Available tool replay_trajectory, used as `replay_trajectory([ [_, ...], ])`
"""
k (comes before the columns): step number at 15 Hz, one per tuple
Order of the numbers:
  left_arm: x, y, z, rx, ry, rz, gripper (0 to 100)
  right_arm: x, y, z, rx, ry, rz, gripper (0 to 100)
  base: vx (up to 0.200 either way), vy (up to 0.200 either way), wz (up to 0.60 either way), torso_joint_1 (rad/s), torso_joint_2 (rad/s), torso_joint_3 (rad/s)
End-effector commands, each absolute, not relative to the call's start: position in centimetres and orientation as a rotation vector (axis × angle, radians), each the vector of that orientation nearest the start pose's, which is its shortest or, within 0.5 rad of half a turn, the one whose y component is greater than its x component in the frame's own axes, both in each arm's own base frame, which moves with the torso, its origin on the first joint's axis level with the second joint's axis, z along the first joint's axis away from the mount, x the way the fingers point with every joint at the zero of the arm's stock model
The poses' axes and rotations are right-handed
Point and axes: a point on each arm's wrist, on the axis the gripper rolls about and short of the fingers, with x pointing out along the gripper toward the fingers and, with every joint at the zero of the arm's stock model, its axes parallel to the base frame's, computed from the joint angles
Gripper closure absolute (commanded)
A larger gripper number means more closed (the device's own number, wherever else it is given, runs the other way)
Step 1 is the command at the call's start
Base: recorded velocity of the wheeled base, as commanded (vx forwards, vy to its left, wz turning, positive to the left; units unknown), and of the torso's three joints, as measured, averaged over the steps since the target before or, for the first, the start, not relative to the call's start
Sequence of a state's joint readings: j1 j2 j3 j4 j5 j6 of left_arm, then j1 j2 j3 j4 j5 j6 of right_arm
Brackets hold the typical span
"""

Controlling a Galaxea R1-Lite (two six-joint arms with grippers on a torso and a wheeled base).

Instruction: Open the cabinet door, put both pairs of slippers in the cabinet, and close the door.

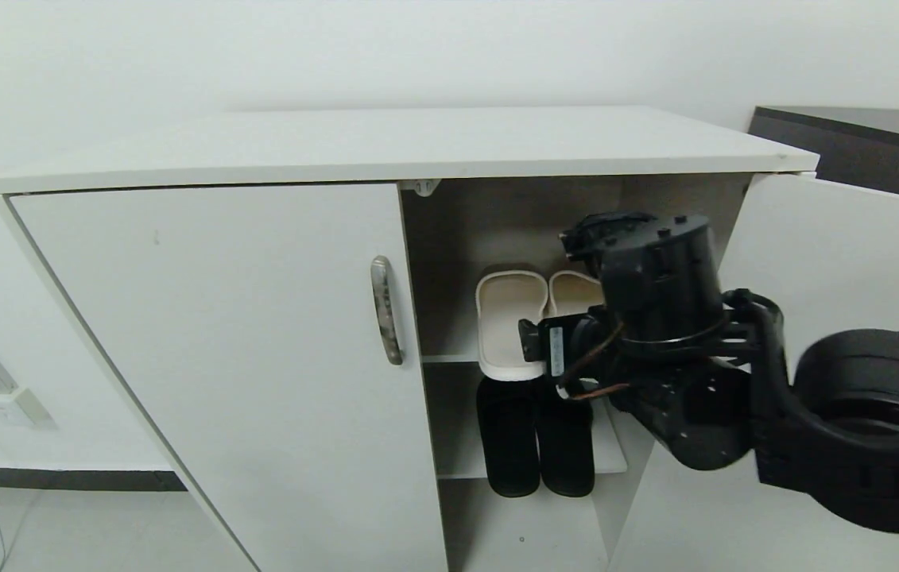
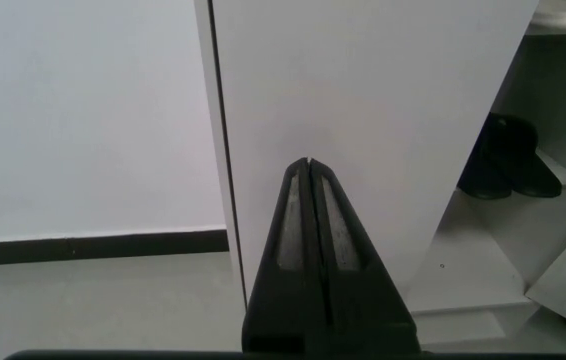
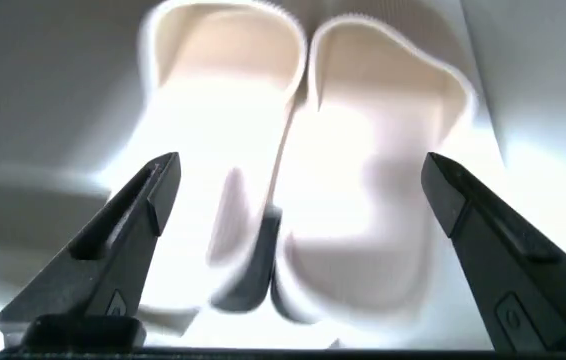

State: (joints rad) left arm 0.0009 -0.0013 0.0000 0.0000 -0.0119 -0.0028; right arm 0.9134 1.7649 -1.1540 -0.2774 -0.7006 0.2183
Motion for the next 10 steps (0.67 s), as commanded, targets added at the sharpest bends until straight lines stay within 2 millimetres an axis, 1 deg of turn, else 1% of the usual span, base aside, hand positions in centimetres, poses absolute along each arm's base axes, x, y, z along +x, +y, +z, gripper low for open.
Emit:
replay_trajectory([
  [1,-2.3,0.0,7.5,-0.003,0.000,-0.011,100,17.7,23.5,24.1,0.028,0.218,0.288,0,0.000,0.000,0.00,0.000,0.00,0.000],
  [2,-2.3,0.0,7.5,-0.003,0.000,-0.011,100,16.7,23.0,23.6,0.036,0.222,0.324,0,0.000,0.000,0.00,0.000,0.00,0.000],
  [3,-2.3,0.0,7.5,-0.003,0.000,-0.011,100,16.1,22.7,23.1,0.040,0.219,0.346,0,0.000,0.000,0.00,0.000,0.00,0.000],
  [7,-2.3,0.0,7.5,-0.005,0.000,-0.011,100,15.8,22.5,21.8,0.046,0.213,0.373,0,0.000,0.000,0.00,0.000,0.00,0.000],
  [9,-2.3,0.0,7.5,-0.005,0.000,-0.011,100,15.9,22.6,21.6,0.043,0.217,0.374,0,0.000,0.000,0.00,0.000,0.00,0.000],
  [10,-2.3,0.0,7.5,-0.003,0.000,-0.012,100,15.9,22.7,21.4,0.037,0.222,0.375,0,-0.200,0.000,0.00,0.002,0.00,0.002],
])
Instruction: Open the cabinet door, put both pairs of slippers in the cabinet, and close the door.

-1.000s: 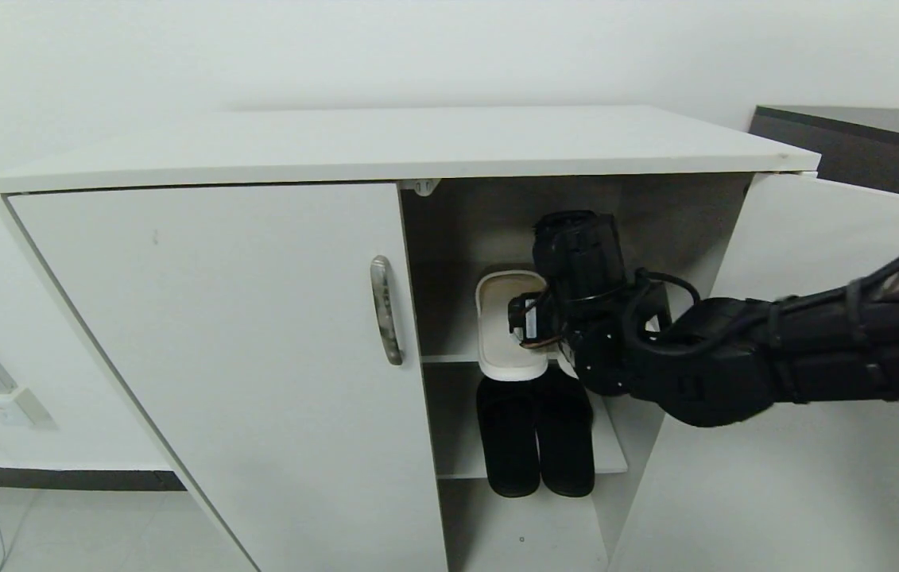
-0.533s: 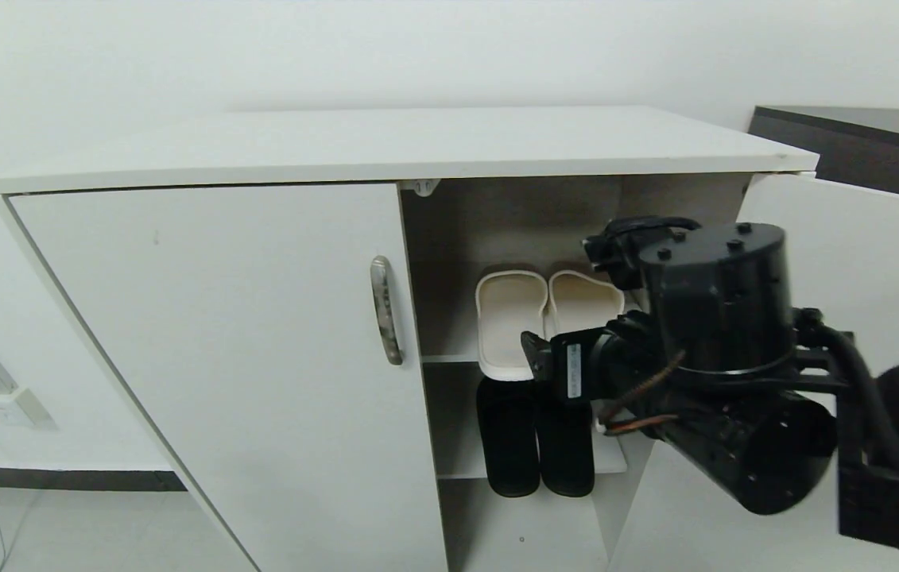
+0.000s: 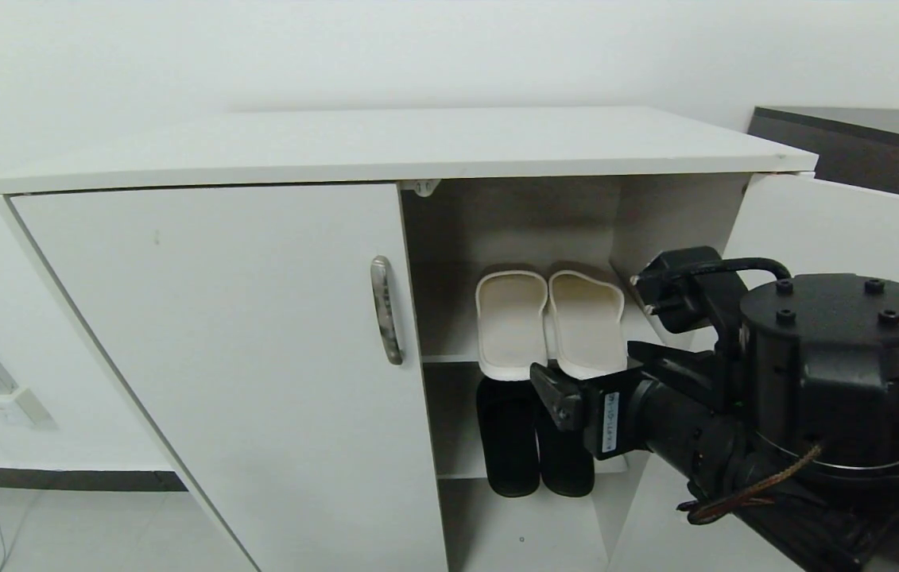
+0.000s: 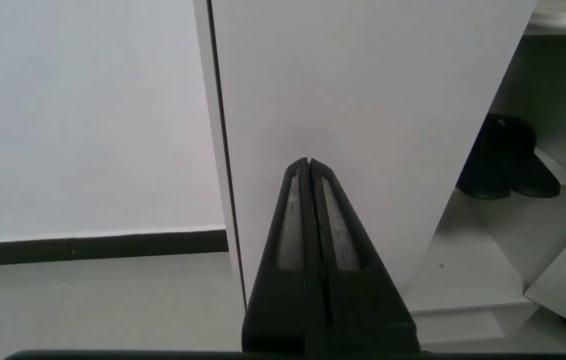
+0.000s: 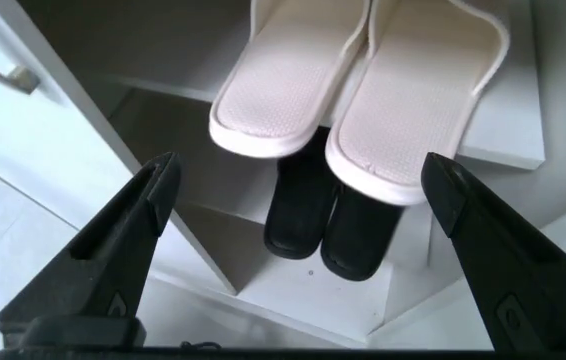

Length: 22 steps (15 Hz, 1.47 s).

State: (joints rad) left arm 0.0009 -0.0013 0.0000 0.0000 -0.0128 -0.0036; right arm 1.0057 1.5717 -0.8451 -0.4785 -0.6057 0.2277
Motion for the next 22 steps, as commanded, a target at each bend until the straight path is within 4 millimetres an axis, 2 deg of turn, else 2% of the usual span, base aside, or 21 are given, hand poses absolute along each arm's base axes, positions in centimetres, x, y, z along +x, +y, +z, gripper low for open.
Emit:
replay_trajectory([
  [1,-2.3,0.0,7.5,-0.003,0.000,-0.012,100,16.0,22.8,21.3,0.034,0.225,0.374,0,-0.200,0.000,0.00,-0.002,0.00,-0.007],
  [19,-2.3,0.0,7.5,-0.005,0.000,-0.012,100,16.4,23.3,19.6,0.009,0.255,0.371,0,-0.200,0.000,0.00,0.002,0.00,0.001],
  [20,-2.3,0.0,7.5,-0.005,0.000,-0.011,100,16.5,23.4,19.2,0.002,0.263,0.368,100,-0.200,0.000,0.00,0.002,0.00,0.002],
  [22,-2.3,0.0,7.6,-0.003,-0.002,-0.011,100,17.0,23.5,18.7,-0.003,0.268,0.355,100,0.000,0.000,0.00,0.000,0.00,0.000],
])
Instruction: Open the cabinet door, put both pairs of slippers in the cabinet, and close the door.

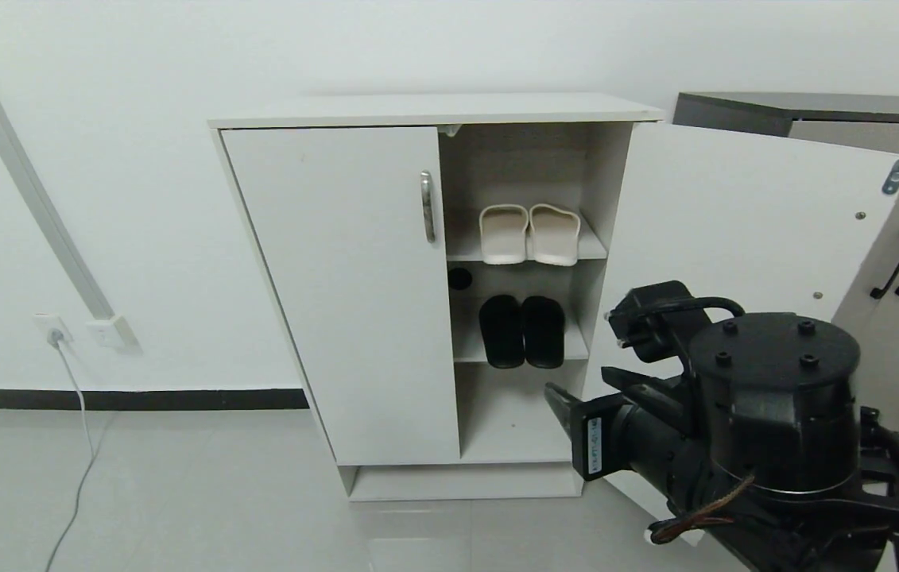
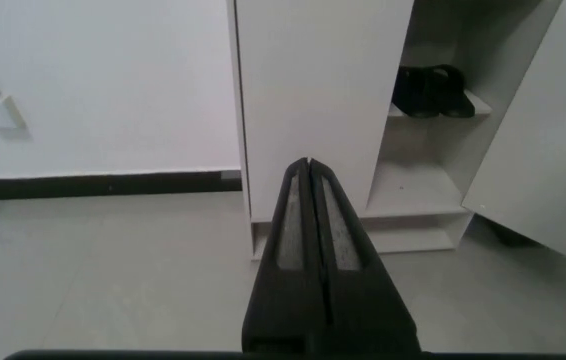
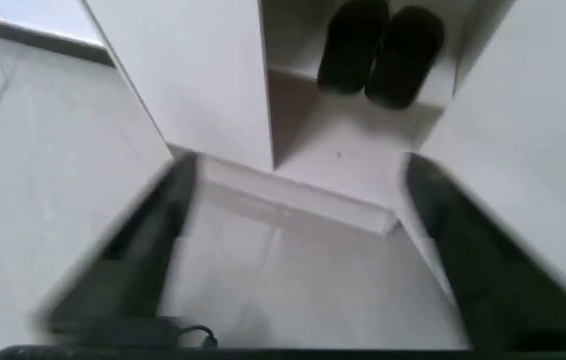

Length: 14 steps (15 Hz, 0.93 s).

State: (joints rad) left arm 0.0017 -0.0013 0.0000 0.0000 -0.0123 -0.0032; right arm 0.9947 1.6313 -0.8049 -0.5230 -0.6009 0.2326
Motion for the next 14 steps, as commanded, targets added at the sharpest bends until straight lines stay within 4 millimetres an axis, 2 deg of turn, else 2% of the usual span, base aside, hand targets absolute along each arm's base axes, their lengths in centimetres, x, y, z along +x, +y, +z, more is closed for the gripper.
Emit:
replay_trajectory([
  [1,-2.3,0.0,7.5,-0.003,0.000,-0.011,100,17.2,23.5,18.5,-0.004,0.270,0.347,100,0.000,0.000,0.00,0.000,0.00,0.000],
  [9,-2.3,0.0,7.5,-0.003,0.000,-0.011,100,18.3,23.4,16.8,0.001,0.263,0.325,100,0.000,0.000,0.00,0.000,0.00,0.000],
  [14,-2.3,0.0,7.5,-0.003,0.000,-0.011,100,18.2,23.4,16.3,-0.009,0.275,0.340,100,0.000,0.000,0.00,0.000,0.00,0.000],
])
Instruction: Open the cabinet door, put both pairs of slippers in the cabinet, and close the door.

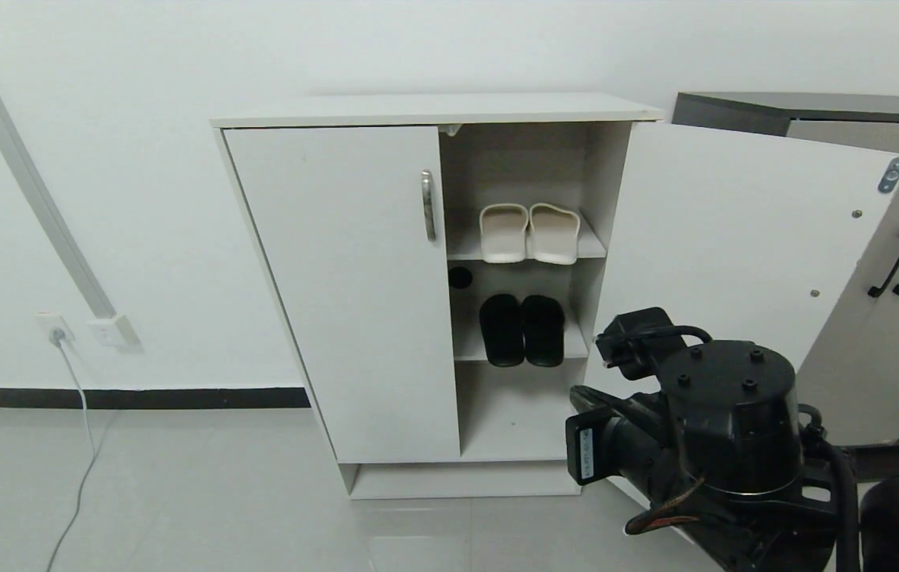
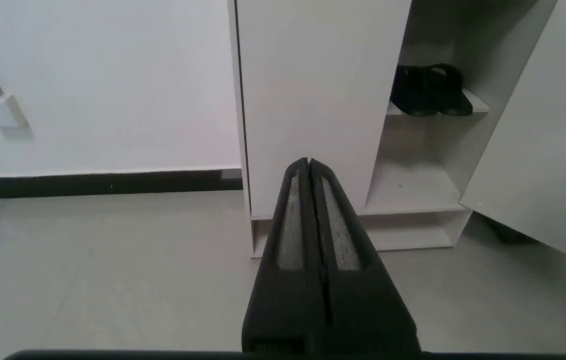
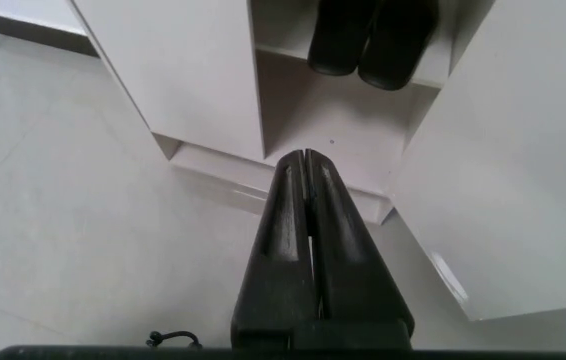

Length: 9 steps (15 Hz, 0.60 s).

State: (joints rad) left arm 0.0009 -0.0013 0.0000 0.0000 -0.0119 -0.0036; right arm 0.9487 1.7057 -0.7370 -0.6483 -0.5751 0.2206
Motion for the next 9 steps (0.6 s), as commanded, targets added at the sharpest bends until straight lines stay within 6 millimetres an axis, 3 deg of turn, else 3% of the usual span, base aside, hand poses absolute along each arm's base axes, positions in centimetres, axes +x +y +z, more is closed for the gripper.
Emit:
replay_trajectory([
  [1,-2.28,-0.03,7.55,-0.005,0.000,-0.011,100,18.23,23.36,16.34,-0.009,0.275,0.340,100,0.000,0.000,0.00,0.000,0.00,0.000],
  [9,-2.28,-0.03,7.55,-0.003,0.000,-0.011,100,18.59,23.39,15.88,-0.018,0.286,0.331,100,0.000,0.000,0.00,0.000,0.00,0.000],
])
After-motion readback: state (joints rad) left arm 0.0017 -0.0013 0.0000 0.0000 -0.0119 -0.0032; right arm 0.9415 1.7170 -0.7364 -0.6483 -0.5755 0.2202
